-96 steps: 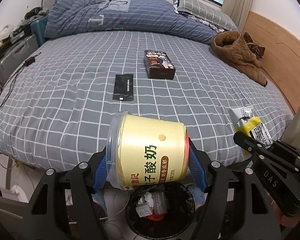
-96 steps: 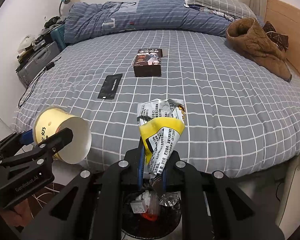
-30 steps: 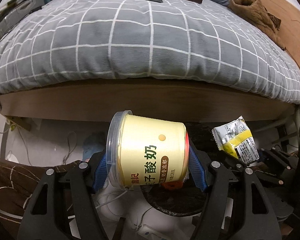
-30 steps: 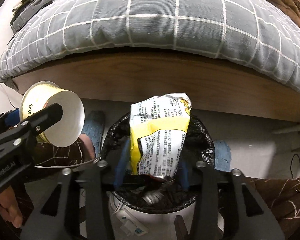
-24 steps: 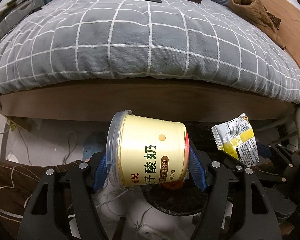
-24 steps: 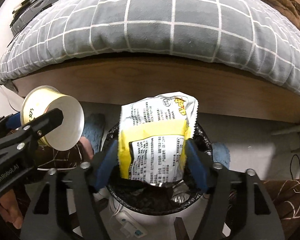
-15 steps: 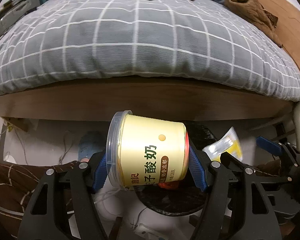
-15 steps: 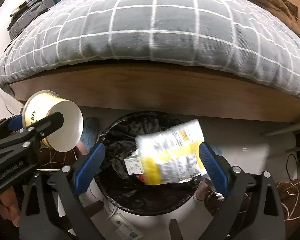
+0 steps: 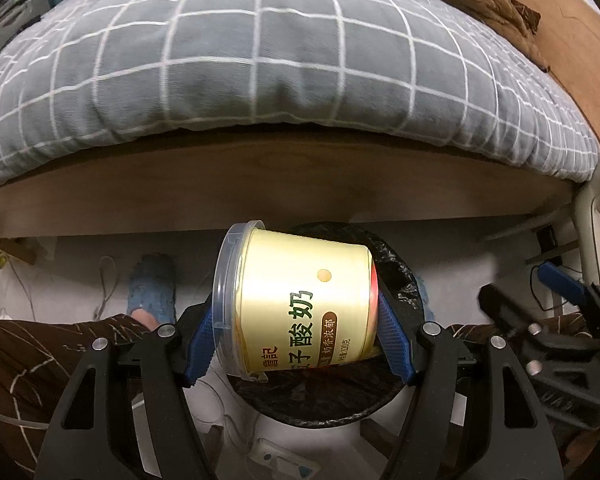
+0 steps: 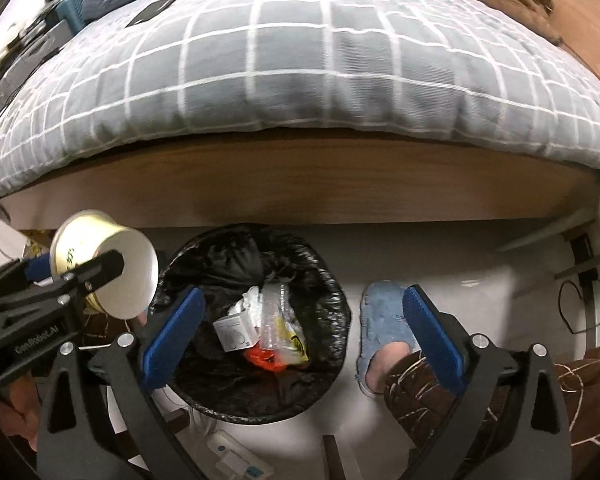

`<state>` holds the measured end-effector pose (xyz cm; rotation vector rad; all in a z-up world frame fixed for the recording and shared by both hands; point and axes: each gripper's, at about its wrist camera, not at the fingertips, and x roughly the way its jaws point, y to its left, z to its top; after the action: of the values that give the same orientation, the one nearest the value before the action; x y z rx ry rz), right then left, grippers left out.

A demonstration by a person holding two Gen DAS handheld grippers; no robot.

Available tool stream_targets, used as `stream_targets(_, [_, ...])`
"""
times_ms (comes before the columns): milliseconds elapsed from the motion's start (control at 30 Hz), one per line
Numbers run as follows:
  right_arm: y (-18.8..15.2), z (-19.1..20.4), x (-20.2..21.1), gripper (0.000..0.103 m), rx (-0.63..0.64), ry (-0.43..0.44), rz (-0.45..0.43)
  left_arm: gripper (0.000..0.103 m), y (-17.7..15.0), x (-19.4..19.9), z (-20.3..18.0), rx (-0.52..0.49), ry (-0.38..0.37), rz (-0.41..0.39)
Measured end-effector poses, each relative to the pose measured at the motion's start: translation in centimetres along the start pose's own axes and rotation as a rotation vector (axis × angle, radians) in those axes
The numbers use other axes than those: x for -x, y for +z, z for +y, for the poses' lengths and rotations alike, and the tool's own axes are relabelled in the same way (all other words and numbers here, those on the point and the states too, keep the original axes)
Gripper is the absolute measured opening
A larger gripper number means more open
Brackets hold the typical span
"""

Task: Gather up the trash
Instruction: 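Open the left tool to drop the yogurt cup into the bin, then raise both tools back over the bed toward the black sachet and brown box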

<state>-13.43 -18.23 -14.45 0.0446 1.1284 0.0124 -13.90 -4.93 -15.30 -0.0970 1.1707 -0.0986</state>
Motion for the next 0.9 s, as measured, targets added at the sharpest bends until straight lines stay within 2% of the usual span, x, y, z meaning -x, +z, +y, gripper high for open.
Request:
stream_targets(367, [-0.1, -1.7, 0.5, 0.095, -0.049, -0.016, -0.019, 0.069, -0.4, -0.8, -1.8, -0.042, -0.005, 0.016])
stream_targets(400, [0.0, -1.8, 0.6, 0.095, -0.052, -0.017, -0.021, 0.070, -0.4, -0.8, -1.9, -0.046, -0.002, 0.016])
stream_targets(467, [0.0, -1.7, 0.5, 0.095, -0.056, -0.016, -0.022, 0.079, -0.5, -0.7, -2.0, -0.053, 0.005, 0.013])
stream_targets(600, [-0.1, -1.7, 0.5, 0.095, -0.058, -0.017, -0.028, 0.086, -0.5, -0.4, -2.4, -0.055, 0.011, 0.003])
stream_targets(667, [-0.1, -1.5, 0.4, 0.095, -0.056, -0.017, -0.031, 0.093, -0.5, -0.2, -2.3, -0.055, 0.023, -0.002])
stream_targets(900, [0.2, -0.3, 0.6, 0.095, -0.033, 0.004, -0.043, 0.097, -0.1, 1.1, -1.1, -0.037, 0.045, -0.029])
